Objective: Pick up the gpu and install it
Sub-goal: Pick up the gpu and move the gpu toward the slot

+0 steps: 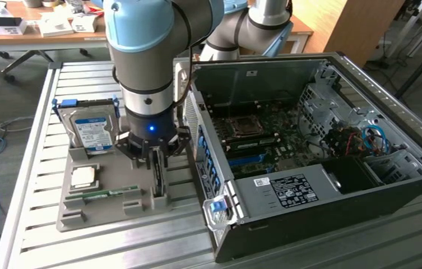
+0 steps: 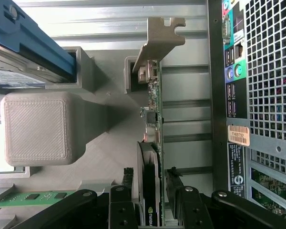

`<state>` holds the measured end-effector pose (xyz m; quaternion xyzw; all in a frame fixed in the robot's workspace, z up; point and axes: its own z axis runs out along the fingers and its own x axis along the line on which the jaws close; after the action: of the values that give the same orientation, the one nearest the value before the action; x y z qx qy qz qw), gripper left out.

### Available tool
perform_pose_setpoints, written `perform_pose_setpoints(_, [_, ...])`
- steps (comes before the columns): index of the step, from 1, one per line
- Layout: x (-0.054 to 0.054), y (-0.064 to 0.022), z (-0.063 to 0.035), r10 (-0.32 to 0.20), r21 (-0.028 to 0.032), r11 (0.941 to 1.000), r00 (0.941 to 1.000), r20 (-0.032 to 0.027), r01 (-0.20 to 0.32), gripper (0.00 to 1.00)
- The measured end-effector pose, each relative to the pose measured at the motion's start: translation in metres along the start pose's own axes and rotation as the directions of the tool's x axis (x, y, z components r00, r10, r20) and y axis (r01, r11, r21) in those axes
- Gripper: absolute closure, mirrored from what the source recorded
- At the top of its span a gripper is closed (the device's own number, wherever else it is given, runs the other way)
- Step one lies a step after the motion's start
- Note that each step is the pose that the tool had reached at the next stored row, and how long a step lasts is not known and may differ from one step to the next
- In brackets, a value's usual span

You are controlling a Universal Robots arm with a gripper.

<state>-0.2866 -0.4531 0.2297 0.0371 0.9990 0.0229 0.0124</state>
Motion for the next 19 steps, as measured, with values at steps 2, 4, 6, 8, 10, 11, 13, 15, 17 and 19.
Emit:
perform_pose_setpoints(2, [0.0,0.0,0.0,0.0,0.0,1.0,1.0,0.0,0.0,0.58])
perform_pose_setpoints(4, [0.0,0.0,0.0,0.0,0.0,1.0,1.0,0.0,0.0,0.58])
perform_pose_setpoints(6, [0.0,0.0,0.0,0.0,-0.0001,1.0,1.0,0.0,0.0,0.58])
perform_pose_setpoints(8, [0.0,0.0,0.0,0.0,-0.0001,1.0,1.0,0.0,0.0,0.58])
perform_pose_setpoints(10, [0.0,0.0,0.0,0.0,0.0,1.0,1.0,0.0,0.0,0.6])
perform_pose_setpoints(11, [0.0,0.0,0.0,0.0,0.0,1.0,1.0,0.0,0.0,0.67])
perform_pose_setpoints(13, [0.0,0.0,0.0,0.0,0.0,1.0,1.0,0.0,0.0,0.67])
perform_pose_setpoints(15, [0.0,0.0,0.0,0.0,0.0,1.0,1.0,0.0,0.0,0.67])
perform_pose_setpoints(17, [0.0,0.0,0.0,0.0,0.0,1.0,1.0,0.0,0.0,0.67])
perform_pose_setpoints(19, [0.0,0.0,0.0,0.0,0.0,1.0,1.0,0.0,0.0,0.67])
